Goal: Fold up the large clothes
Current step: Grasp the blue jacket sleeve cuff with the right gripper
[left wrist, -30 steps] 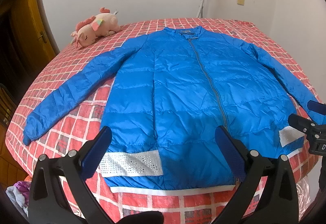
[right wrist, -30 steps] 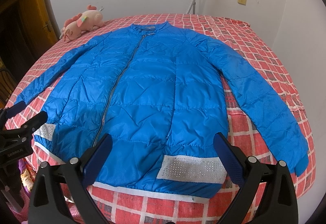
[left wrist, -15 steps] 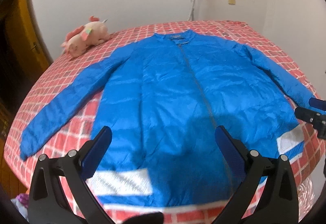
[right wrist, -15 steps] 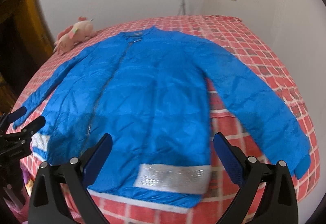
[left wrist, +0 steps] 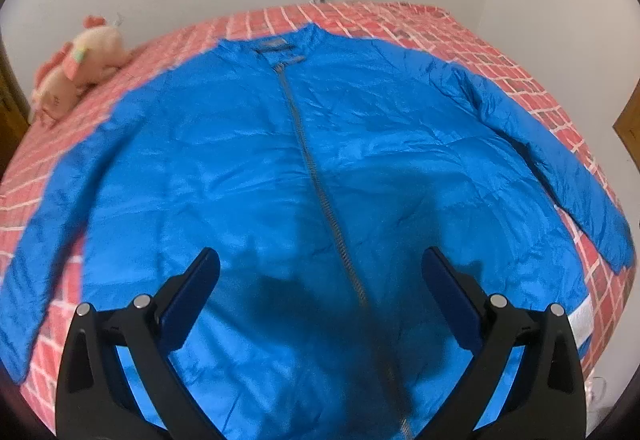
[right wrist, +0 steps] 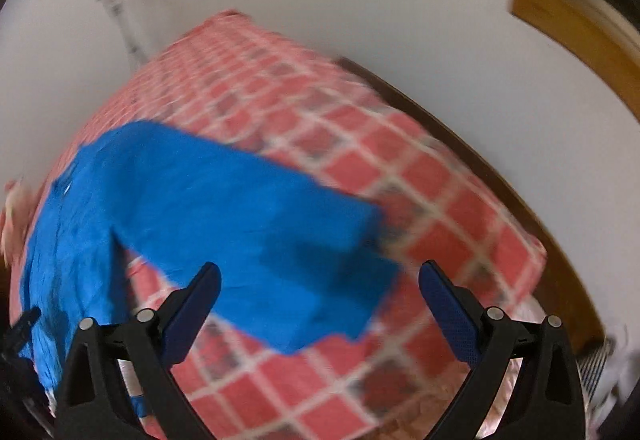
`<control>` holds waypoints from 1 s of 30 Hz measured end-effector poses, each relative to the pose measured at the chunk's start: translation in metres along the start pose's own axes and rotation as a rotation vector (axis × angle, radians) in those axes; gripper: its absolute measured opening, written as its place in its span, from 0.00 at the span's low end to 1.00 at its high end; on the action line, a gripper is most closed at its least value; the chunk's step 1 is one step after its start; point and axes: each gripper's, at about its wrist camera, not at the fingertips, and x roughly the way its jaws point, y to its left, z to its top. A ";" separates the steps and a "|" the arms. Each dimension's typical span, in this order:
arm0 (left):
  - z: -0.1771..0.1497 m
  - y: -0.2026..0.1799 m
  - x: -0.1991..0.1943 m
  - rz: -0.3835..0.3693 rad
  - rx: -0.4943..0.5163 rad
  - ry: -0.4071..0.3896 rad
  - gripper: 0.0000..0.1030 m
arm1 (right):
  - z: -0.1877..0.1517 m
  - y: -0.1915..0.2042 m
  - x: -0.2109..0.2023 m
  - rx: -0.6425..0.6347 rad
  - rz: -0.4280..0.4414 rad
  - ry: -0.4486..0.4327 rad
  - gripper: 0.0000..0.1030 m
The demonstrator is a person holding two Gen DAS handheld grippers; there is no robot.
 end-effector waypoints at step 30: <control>0.016 0.037 0.008 -0.011 -0.107 -0.037 0.97 | 0.068 0.111 -0.014 -0.146 0.323 -0.086 0.23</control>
